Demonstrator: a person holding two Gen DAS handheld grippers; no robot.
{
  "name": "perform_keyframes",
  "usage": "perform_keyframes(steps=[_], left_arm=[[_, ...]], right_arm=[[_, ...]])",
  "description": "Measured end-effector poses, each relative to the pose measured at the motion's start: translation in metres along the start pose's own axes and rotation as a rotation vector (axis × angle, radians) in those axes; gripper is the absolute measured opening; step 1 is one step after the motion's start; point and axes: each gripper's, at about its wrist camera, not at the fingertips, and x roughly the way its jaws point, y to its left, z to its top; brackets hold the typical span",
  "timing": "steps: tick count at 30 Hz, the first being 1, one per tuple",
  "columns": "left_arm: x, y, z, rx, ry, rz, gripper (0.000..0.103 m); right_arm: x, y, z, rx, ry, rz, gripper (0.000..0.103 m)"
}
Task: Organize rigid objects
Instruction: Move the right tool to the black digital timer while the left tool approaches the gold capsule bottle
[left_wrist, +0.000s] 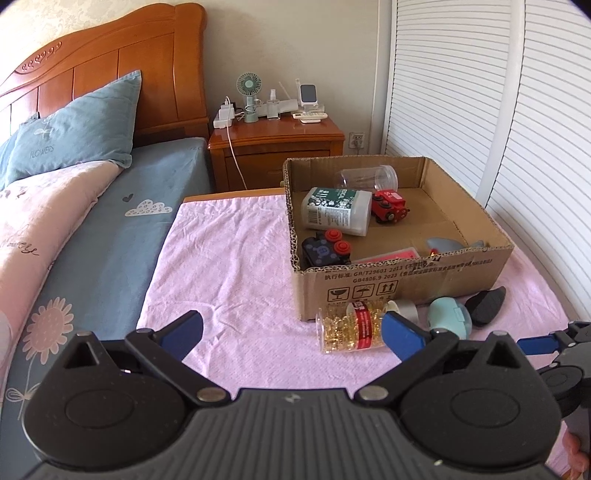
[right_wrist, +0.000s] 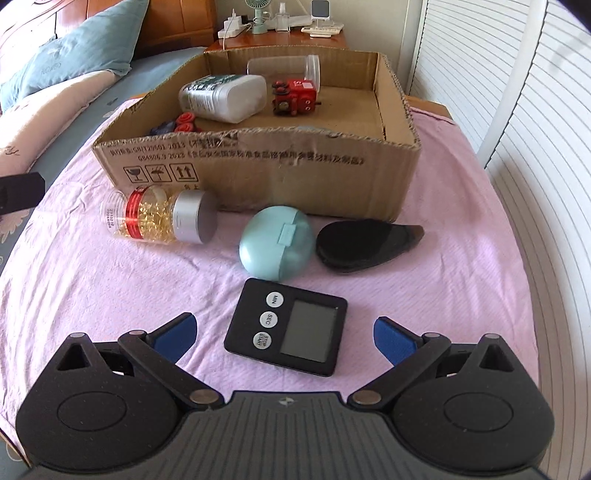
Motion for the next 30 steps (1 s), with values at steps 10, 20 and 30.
perform_keyframes(steps=[10,20,30], left_arm=[[0.01,-0.012,-0.006,0.047,0.029,-0.041,0.102],[0.06,-0.041,-0.024,0.078,0.171,-0.092,0.102],[0.09,-0.055,-0.038,0.035,0.231,-0.099,0.103]], right_arm=[[0.016,-0.004,-0.007,0.007,-0.007,-0.08,0.103],[0.012,-0.04,-0.017,0.047,-0.027,-0.085,0.103],[0.009,-0.041,-0.02,0.02,-0.046,-0.068,0.103]])
